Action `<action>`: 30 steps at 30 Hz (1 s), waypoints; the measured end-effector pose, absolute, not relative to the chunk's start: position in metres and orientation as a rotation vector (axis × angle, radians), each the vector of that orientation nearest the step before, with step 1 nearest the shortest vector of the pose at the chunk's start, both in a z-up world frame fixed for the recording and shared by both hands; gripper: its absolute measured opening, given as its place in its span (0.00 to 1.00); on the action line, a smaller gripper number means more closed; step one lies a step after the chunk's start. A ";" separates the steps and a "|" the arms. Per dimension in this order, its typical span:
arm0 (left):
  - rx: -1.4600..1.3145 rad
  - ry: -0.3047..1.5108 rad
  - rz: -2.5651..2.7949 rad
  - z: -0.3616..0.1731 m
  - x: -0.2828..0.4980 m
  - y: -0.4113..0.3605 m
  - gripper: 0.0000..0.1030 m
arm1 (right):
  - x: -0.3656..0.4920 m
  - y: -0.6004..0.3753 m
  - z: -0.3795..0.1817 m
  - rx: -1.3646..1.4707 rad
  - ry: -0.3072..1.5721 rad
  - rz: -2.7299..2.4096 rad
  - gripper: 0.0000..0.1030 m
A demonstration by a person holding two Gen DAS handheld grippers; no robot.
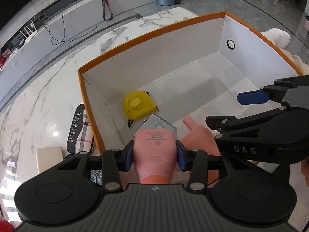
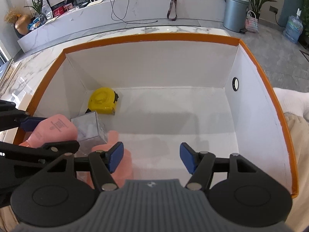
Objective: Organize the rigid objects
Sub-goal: 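Carry both pink bottles into the orange box and release them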
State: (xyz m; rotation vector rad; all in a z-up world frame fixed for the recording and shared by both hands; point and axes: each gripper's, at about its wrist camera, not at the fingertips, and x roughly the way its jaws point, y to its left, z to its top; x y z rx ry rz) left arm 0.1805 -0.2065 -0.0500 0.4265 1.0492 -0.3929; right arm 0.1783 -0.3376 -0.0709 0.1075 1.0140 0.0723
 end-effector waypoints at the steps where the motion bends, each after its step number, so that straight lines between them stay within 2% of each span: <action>1: 0.420 1.047 -0.396 -0.049 0.180 -0.205 0.52 | 0.178 -0.338 -0.071 0.108 1.012 0.074 0.63; 6: 0.367 1.015 -0.410 -0.041 0.176 -0.195 0.62 | 0.178 -0.335 -0.071 0.102 1.005 0.081 0.64; 15: 0.230 0.961 -0.422 -0.021 0.169 -0.171 0.63 | 0.174 -0.329 -0.065 0.091 0.979 0.100 0.71; 23: 0.107 0.905 -0.382 -0.003 0.159 -0.145 0.63 | 0.162 -0.313 -0.050 0.104 0.891 0.173 0.71; 30: 0.074 0.898 -0.328 0.002 0.157 -0.116 0.63 | 0.159 -0.301 -0.045 0.140 0.924 0.237 0.69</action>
